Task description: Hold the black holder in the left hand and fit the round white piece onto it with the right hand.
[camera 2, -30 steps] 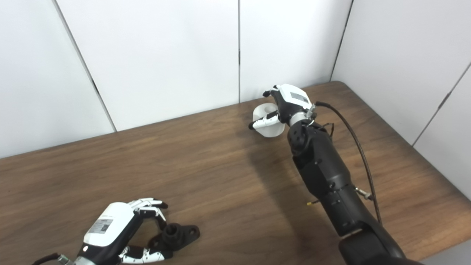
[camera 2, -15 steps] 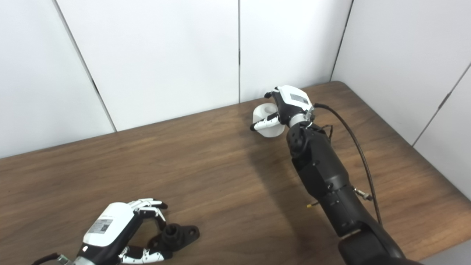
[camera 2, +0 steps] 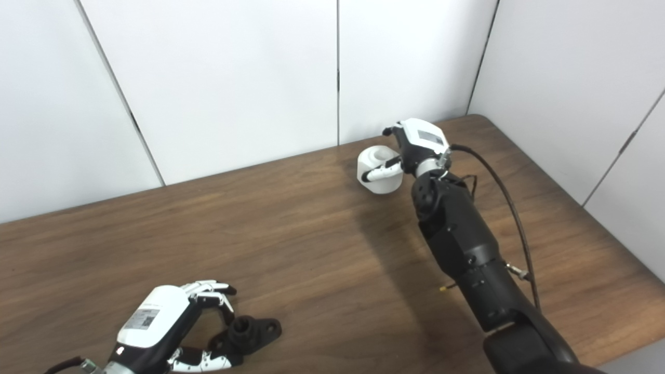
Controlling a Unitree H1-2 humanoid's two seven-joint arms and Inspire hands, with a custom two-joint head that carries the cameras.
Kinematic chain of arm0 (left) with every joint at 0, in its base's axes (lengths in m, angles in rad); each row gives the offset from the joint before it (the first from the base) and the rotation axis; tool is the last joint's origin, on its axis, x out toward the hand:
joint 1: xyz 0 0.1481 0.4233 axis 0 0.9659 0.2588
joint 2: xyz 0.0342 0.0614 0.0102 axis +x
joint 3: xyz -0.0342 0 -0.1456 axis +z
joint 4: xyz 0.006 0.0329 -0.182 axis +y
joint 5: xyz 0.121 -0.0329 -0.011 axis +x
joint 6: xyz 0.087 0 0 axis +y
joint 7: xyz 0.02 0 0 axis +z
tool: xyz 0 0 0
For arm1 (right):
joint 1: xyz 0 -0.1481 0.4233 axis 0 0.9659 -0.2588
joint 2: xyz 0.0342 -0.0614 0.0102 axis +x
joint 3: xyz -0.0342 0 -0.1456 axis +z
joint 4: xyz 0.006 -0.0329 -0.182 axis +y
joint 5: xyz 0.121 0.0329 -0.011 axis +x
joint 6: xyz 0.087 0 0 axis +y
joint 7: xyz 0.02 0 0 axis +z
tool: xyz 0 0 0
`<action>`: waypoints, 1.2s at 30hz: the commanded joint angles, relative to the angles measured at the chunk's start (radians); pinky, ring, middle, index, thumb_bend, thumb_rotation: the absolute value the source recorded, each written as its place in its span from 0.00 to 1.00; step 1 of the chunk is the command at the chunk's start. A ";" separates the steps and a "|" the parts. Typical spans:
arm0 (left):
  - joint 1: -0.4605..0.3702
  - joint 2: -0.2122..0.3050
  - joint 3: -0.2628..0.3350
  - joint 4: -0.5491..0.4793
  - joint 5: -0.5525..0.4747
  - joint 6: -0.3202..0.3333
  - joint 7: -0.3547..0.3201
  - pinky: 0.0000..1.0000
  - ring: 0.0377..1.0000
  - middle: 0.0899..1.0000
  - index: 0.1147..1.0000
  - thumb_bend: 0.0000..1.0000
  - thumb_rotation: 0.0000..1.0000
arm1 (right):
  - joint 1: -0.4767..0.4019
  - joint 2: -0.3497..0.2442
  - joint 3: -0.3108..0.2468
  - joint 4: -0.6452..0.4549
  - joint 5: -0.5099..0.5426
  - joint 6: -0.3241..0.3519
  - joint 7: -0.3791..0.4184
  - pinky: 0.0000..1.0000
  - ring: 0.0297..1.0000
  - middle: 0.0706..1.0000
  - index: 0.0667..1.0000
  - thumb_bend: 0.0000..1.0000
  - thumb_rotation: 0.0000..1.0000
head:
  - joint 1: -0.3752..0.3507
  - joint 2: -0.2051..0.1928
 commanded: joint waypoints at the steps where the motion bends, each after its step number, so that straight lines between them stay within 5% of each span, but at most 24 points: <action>1: 0.030 0.030 0.001 0.014 0.024 0.057 -0.070 0.76 0.82 0.77 0.42 0.52 0.05 | -0.055 -0.026 -0.005 -0.018 -0.016 -0.002 -0.024 0.92 0.99 0.93 0.81 0.79 0.39 | -0.001 0.000; 36: 0.032 0.030 0.002 -0.020 0.032 0.083 -0.096 0.76 0.82 0.77 0.42 0.52 0.05 | -0.062 -0.051 0.045 0.009 -0.005 -0.003 -0.023 0.95 1.00 0.95 0.70 0.86 0.43 | 0.007 0.031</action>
